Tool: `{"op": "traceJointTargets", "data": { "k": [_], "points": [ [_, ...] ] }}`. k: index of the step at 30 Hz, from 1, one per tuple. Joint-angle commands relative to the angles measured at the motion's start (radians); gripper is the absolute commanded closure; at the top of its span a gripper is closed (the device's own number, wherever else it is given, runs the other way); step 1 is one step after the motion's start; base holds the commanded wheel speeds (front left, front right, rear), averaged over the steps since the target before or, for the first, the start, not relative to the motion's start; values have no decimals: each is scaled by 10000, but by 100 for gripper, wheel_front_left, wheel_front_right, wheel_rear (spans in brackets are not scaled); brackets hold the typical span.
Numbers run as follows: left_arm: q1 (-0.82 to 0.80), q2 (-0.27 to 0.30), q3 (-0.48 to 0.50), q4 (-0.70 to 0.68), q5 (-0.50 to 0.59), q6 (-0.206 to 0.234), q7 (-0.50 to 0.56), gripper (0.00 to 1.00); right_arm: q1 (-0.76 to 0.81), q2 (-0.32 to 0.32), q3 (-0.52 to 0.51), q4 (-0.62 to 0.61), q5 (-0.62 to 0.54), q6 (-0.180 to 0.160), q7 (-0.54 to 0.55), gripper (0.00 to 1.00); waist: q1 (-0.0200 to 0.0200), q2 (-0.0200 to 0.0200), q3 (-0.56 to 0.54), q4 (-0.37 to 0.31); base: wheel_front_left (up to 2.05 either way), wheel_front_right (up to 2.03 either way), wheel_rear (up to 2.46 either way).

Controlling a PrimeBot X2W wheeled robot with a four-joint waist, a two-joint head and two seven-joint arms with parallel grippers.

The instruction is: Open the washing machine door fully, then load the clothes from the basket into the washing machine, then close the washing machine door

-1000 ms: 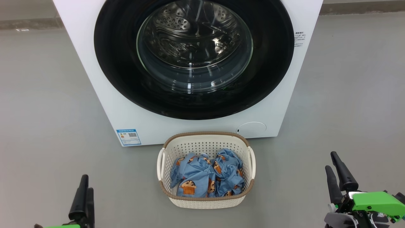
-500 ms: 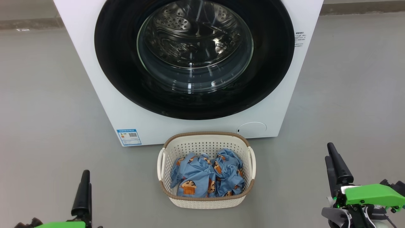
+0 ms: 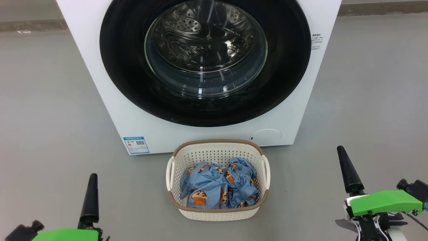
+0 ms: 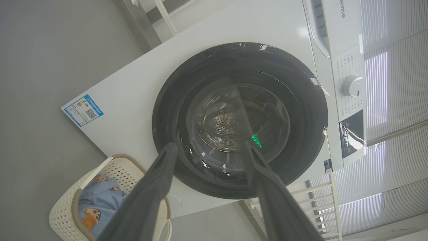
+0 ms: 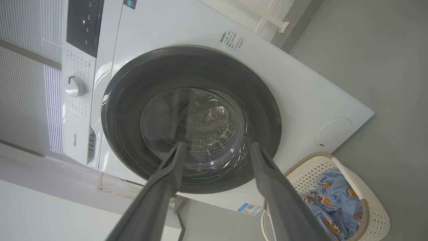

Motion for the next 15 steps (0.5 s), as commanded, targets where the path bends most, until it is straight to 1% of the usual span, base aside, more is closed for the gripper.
{"op": "traceJointTargets", "data": {
  "k": [1, 12, 13, 15],
  "points": [
    [-503, 175, 72, -353, 360, -47, -127, 0, -634, -152, 181, -343, -419, 30, -134, 0, -1, -1, -2, 1, 0, 0, 0],
    [-631, 239, -43, -231, 2208, -55, -451, 0, -767, -214, 346, -167, -2669, 33, -461, 0, -1, -1, -25, 2, 0, 0, 0],
    [-654, 234, -64, -181, 2509, -56, -510, 0, -790, -202, 333, -90, -3036, 34, -520, 0, -1, -1, -29, 3, 0, 0, 0],
    [-677, 235, -104, -135, 2764, -58, -568, 0, -821, -194, 331, 18, -3471, 34, -579, 0, -1, -1, -35, 0, 0, 0, 0]
  ]
}}
